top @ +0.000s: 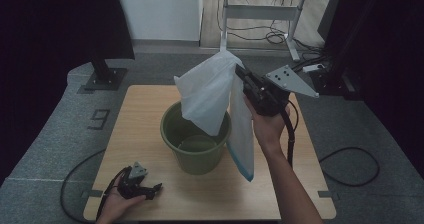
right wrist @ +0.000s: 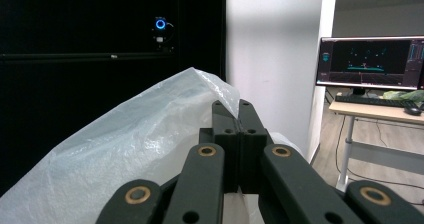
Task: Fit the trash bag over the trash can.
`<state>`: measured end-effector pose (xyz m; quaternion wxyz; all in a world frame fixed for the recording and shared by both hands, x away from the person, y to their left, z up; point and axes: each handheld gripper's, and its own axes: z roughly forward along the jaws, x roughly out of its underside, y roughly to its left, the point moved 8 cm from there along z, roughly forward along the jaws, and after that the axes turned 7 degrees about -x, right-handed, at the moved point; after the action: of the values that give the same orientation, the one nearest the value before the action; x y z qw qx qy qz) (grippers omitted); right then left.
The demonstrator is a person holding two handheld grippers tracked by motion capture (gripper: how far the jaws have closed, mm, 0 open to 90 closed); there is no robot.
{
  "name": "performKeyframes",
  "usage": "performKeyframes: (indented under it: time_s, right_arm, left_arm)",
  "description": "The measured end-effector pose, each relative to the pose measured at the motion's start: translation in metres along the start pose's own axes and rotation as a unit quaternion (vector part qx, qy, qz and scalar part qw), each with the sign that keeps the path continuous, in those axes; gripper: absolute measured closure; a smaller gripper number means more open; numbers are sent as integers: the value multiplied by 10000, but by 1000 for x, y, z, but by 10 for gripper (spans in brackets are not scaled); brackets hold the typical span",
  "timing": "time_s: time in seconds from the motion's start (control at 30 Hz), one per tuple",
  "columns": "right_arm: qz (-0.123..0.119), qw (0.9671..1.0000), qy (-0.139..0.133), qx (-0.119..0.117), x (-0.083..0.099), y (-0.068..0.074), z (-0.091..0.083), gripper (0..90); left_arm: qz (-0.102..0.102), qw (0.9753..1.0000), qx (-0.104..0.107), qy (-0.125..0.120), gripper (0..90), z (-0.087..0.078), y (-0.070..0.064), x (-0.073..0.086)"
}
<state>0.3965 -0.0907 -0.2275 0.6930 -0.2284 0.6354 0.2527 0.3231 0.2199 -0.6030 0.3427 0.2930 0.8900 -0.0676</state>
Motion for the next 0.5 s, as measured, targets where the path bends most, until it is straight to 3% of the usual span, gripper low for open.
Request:
performKeyframes:
  time_s: [0.27,0.33,0.5]
  right_arm:
    - [-65,9998,158,61,17,0,0,888]
    - [29,9997,240,35,31,-3,-1,887]
    - [129,9994,325,-32,46,-2,-2,887]
  left_arm:
    - [-1,10000,-3,-3,144,0,0,0]
    - [-28,10000,-3,-14,143,0,0,0]
    - [-23,10000,-1,-13,143,0,0,0]
